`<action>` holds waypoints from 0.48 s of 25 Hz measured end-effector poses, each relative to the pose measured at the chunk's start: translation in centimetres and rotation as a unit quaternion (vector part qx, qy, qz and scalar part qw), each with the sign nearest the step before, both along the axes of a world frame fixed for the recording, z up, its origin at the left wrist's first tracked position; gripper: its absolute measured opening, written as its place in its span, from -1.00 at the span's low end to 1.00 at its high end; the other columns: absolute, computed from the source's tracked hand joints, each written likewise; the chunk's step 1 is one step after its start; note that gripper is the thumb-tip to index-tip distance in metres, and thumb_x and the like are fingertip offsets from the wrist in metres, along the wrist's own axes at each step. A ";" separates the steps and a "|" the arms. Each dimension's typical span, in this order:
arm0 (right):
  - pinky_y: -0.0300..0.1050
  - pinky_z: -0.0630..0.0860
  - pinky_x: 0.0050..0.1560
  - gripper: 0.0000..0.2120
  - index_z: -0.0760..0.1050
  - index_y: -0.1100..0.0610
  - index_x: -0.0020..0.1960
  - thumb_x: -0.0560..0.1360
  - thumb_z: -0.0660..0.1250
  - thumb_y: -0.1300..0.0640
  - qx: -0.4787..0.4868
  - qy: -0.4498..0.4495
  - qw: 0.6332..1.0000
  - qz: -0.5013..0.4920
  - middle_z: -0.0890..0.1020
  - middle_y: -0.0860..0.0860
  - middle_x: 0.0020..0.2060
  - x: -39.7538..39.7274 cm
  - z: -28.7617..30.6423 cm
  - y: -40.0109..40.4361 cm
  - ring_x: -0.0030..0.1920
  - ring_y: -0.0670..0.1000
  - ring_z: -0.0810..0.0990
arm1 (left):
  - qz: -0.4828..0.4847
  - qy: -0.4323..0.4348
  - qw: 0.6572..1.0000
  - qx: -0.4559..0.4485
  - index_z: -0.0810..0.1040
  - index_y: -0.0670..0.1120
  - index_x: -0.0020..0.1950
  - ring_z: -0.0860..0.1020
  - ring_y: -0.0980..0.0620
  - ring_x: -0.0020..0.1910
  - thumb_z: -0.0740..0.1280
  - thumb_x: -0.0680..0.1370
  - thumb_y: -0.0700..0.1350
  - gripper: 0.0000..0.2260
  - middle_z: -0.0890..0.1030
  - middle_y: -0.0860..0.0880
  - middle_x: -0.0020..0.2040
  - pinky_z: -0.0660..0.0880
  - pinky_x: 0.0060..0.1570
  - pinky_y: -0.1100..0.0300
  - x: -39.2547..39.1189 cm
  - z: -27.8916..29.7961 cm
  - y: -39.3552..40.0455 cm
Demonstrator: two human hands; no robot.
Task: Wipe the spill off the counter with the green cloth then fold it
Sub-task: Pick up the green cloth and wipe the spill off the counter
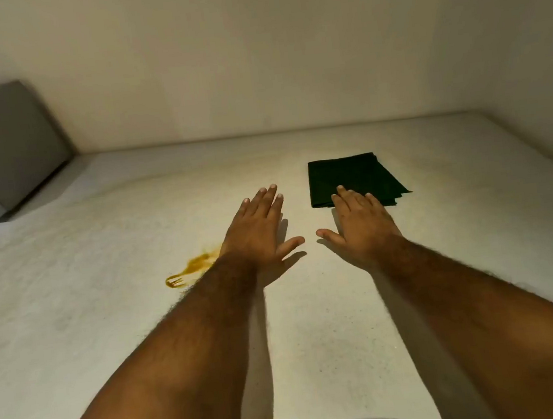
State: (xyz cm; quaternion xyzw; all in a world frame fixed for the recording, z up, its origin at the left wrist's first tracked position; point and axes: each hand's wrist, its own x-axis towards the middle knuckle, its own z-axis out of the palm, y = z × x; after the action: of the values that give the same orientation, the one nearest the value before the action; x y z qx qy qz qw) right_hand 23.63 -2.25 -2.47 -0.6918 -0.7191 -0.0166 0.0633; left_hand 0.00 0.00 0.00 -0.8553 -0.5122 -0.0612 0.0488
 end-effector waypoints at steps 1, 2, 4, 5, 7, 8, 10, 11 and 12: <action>0.19 -0.04 0.70 -0.12 0.04 0.05 0.74 0.61 -0.07 -0.48 0.004 -0.009 1.000 -0.004 0.04 0.06 0.75 0.7 -0.3 0.5 0.73 0.14 0.03 | -0.006 -0.005 1.000 -0.009 -0.06 -0.03 0.76 -0.14 -0.06 0.74 -0.17 0.51 0.55 -0.04 -0.15 -0.04 0.76 -0.17 0.69 -0.05 0.9 -0.3 0.0; 0.19 -0.02 0.70 -0.13 0.07 0.05 0.74 0.62 -0.07 -0.47 0.006 -0.012 1.000 -0.014 0.06 0.06 0.75 1.6 -0.4 0.9 0.73 0.15 0.05 | -0.008 -0.013 1.000 -0.020 -0.05 -0.02 0.76 -0.13 -0.05 0.74 -0.12 0.52 0.54 -0.05 -0.14 -0.03 0.76 -0.15 0.69 -0.06 2.0 -0.5 -0.1; 0.20 0.02 0.70 -0.19 0.12 0.04 0.73 0.64 -0.02 -0.43 0.008 -0.029 0.999 -0.021 0.12 0.05 0.74 3.4 -0.6 2.0 0.71 0.16 0.12 | -0.012 -0.022 0.999 -0.034 -0.02 0.00 0.76 -0.11 -0.03 0.74 -0.06 0.53 0.53 -0.07 -0.12 -0.01 0.76 -0.10 0.70 -0.09 4.1 -1.3 -0.2; 0.21 0.03 0.70 -0.24 0.14 0.03 0.72 0.66 0.02 -0.39 0.002 -0.036 0.999 -0.025 0.16 0.05 0.73 4.2 -0.8 2.7 0.71 0.16 0.15 | -0.012 -0.030 0.999 -0.041 -0.01 0.01 0.75 -0.10 -0.03 0.74 -0.04 0.54 0.52 -0.09 -0.10 0.01 0.76 -0.09 0.70 -0.09 5.1 -1.8 -0.1; 0.26 0.02 0.69 -0.34 0.15 0.01 0.71 0.71 0.09 -0.28 -0.016 -0.044 0.999 -0.028 0.24 0.04 0.70 5.8 -1.0 3.8 0.68 0.15 0.22 | -0.017 -0.034 0.998 -0.051 0.03 0.01 0.75 -0.05 -0.03 0.74 0.01 0.56 0.51 -0.11 -0.04 0.01 0.77 -0.07 0.69 -0.07 6.9 -2.3 0.6; 0.30 0.00 0.69 -0.38 0.16 -0.01 0.71 0.72 0.12 -0.22 -0.023 -0.046 0.998 -0.030 0.30 0.03 0.68 6.4 -1.1 4.2 0.66 0.15 0.27 | -0.023 -0.030 0.998 -0.052 0.06 0.01 0.75 -0.01 -0.05 0.74 0.03 0.57 0.49 -0.13 0.01 -0.01 0.76 -0.04 0.69 -0.06 7.5 -2.3 1.1; 0.37 -0.01 0.67 -0.45 0.23 -0.04 0.68 0.73 0.18 -0.13 -0.024 -0.012 0.998 -0.049 0.43 0.01 0.60 7.0 -1.4 5.2 0.60 0.15 0.36 | -0.027 -0.036 0.997 -0.055 0.18 -0.01 0.72 0.13 -0.08 0.71 0.05 0.59 0.47 -0.17 0.16 -0.04 0.74 0.08 0.67 -0.08 8.9 -2.6 2.2; 0.40 0.01 0.66 -0.49 0.29 -0.05 0.65 0.73 0.20 -0.11 -0.014 0.000 0.998 -0.060 0.47 0.01 0.56 7.0 -1.7 5.6 0.58 0.15 0.38 | -0.030 -0.036 0.997 -0.057 0.27 -0.02 0.68 0.22 -0.10 0.67 0.06 0.59 0.46 -0.20 0.26 -0.05 0.70 0.17 0.64 -0.09 9.5 -2.8 2.9; 0.43 0.04 0.64 -0.53 0.36 -0.05 0.62 0.73 0.23 -0.09 -0.004 0.006 0.998 -0.068 0.49 0.01 0.53 6.9 -1.9 6.1 0.56 0.15 0.39 | -0.028 -0.034 0.997 -0.058 0.36 -0.02 0.62 0.33 -0.11 0.61 0.06 0.59 0.46 -0.23 0.38 -0.06 0.64 0.28 0.58 -0.09 10.1 -2.9 3.4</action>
State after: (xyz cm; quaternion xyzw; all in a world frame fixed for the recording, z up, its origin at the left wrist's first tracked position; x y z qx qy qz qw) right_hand 30.48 3.83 -4.37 -0.7392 -0.6703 -0.0139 0.0630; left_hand 10.13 3.45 -2.90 -0.8683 -0.4917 -0.0620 -0.0201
